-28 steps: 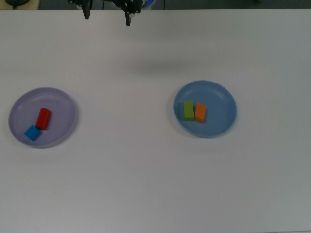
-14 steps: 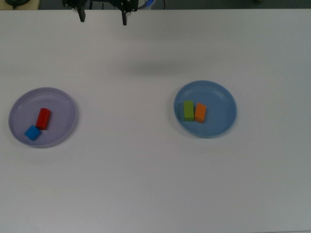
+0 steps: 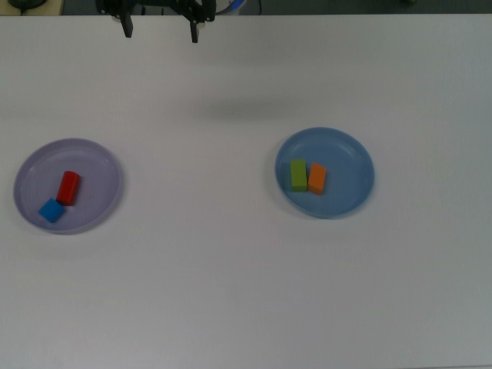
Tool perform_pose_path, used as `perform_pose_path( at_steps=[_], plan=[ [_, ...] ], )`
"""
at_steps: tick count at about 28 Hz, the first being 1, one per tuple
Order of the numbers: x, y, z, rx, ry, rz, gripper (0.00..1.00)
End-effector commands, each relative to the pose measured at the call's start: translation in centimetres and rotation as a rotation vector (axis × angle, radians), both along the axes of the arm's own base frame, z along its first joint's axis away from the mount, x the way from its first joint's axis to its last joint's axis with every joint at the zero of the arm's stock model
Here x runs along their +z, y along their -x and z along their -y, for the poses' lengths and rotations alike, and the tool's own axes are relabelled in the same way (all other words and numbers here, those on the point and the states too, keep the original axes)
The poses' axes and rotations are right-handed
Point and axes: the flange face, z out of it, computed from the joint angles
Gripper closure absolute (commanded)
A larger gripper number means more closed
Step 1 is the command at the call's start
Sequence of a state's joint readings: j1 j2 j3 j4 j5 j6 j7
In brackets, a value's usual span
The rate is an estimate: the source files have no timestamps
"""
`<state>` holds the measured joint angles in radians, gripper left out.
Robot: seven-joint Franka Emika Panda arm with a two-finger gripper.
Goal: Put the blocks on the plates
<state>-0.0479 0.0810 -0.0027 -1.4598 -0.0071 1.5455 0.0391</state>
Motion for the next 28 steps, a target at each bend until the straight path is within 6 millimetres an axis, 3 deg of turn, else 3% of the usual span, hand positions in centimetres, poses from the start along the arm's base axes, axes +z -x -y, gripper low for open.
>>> perform_pose_path(
  at_steps=[1, 28],
  plan=[
    [-0.07, 0.01, 0.23, 0.023, -0.008, 0.019, 0.0],
    [-0.09, -0.26, 0.1, 0.023, -0.014, 0.033, 0.0]
  ],
)
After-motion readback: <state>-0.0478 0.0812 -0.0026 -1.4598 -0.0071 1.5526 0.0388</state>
